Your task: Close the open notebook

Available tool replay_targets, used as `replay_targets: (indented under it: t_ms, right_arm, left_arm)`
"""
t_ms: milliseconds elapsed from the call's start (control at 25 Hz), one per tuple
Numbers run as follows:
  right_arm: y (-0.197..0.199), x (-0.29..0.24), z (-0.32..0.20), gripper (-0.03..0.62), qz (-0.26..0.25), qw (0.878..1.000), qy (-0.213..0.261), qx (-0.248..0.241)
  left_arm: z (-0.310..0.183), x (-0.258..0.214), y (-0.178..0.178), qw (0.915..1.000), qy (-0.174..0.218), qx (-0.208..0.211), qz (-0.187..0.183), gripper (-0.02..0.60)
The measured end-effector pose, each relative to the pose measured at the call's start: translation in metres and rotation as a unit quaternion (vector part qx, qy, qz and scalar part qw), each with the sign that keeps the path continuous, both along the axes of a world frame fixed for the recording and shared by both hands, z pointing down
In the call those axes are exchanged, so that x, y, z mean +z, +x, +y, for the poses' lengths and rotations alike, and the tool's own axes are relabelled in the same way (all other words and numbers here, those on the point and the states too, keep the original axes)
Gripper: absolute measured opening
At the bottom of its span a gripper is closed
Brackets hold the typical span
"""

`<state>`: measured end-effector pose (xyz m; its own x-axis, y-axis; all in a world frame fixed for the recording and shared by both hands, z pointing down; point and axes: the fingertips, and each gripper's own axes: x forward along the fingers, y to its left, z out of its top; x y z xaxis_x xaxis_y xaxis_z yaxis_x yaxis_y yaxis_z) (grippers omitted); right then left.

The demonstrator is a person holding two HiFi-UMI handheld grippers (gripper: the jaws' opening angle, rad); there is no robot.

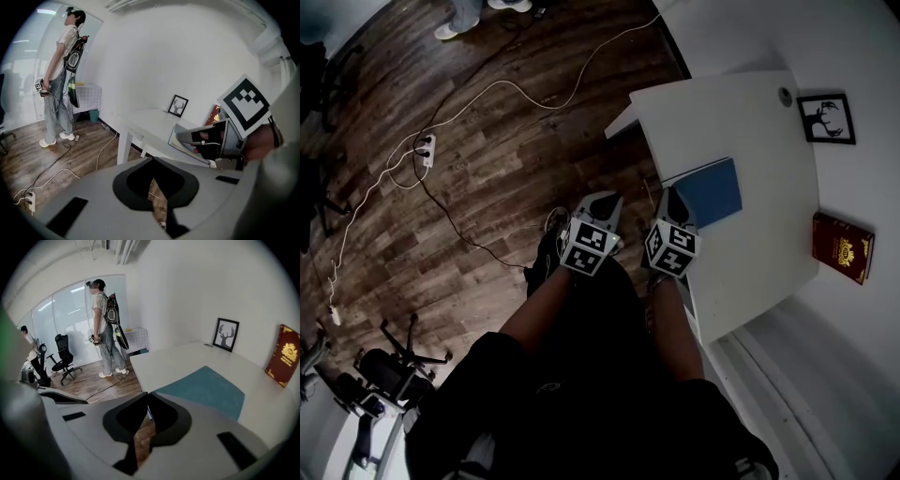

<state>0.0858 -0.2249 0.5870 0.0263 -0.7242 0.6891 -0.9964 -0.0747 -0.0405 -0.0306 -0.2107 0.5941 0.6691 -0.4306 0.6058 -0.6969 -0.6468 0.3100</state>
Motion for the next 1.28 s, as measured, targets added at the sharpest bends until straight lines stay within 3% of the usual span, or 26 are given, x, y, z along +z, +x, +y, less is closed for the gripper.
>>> replay_targets:
  t_ms: [880, 1280]
  right_arm:
    - [-0.006, 0.02, -0.003, 0.038, 0.003, 1.0, -0.029, -0.003]
    - [-0.014, 0.024, -0.005, 0.04, -0.008, 0.996, -0.083, -0.033]
  left_arm:
    - [0.011, 0.002, -0.02, 0.9999, -0.004, -0.006, -0.008, 0.002]
    - [0.015, -0.011, -0.017, 1.0, -0.005, -0.003, -0.004, 0.002]
